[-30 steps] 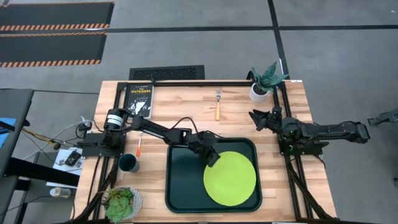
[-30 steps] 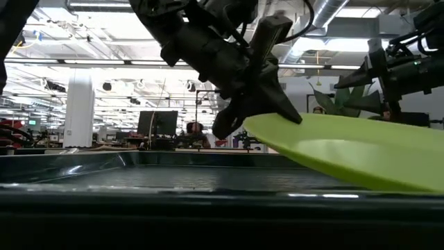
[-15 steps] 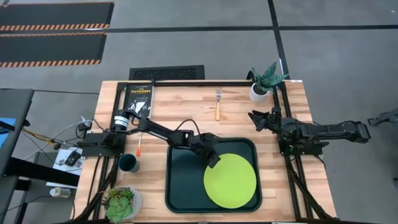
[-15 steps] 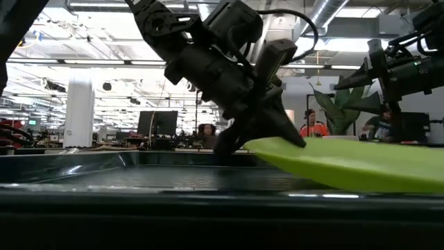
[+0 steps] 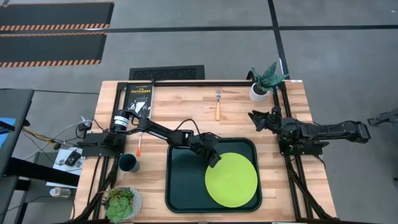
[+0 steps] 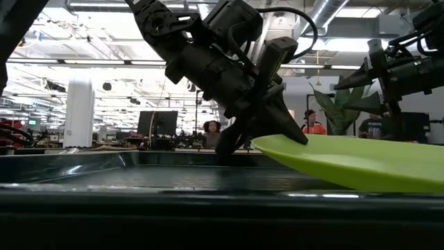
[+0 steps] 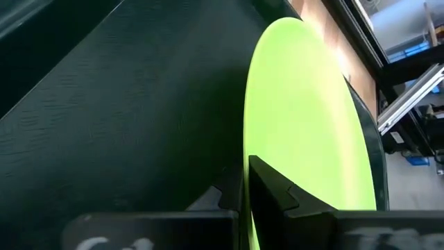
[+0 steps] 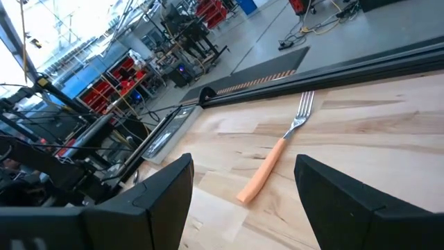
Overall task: Pick and place plate/cup/fork/spoon on tray
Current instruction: Put the light green plate on the bottom right of the black serving tray
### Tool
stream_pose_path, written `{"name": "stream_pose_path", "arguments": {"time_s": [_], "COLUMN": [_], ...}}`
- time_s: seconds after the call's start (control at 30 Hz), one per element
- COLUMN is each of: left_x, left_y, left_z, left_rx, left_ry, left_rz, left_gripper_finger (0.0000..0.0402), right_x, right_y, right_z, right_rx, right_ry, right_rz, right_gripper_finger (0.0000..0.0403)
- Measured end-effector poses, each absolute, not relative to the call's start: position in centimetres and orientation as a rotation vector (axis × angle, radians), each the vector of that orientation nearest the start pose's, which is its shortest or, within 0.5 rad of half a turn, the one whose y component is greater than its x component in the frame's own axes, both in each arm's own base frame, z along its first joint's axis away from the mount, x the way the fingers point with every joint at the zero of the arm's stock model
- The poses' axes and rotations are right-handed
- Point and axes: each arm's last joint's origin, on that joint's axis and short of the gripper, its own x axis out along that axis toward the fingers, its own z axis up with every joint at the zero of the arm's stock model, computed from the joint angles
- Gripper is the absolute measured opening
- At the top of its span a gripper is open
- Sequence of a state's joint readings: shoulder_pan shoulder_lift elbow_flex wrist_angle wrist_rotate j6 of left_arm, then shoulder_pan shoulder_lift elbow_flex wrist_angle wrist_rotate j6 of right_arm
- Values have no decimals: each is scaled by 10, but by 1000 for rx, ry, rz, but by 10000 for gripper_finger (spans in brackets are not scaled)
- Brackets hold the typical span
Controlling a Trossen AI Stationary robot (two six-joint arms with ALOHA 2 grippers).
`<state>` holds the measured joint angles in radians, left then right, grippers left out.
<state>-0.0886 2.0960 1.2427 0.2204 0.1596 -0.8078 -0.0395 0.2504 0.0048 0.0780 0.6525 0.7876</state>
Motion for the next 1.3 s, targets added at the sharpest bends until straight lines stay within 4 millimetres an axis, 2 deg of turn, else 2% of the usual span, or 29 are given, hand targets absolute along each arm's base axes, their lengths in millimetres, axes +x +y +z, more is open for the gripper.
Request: {"name": "stream_pose_path", "arguments": {"time_s": [0.77, 0.93, 1.3], "left_x": [432, 432, 431], "left_y": [-47, -52, -54], "left_z": [127, 127, 127], "left_rx": [-776, -748, -759], "left_ry": [715, 705, 698], "left_rz": [62, 83, 100], "left_gripper_finger": [7, 27, 103], "right_x": [105, 105, 105], "right_y": [-22, -22, -22], "right_z": [152, 152, 152], "right_rx": [701, 700, 701], "right_ry": [-115, -115, -115], "right_rz": [-716, -716, -716], "right_gripper_finger": [276, 276, 276]}}
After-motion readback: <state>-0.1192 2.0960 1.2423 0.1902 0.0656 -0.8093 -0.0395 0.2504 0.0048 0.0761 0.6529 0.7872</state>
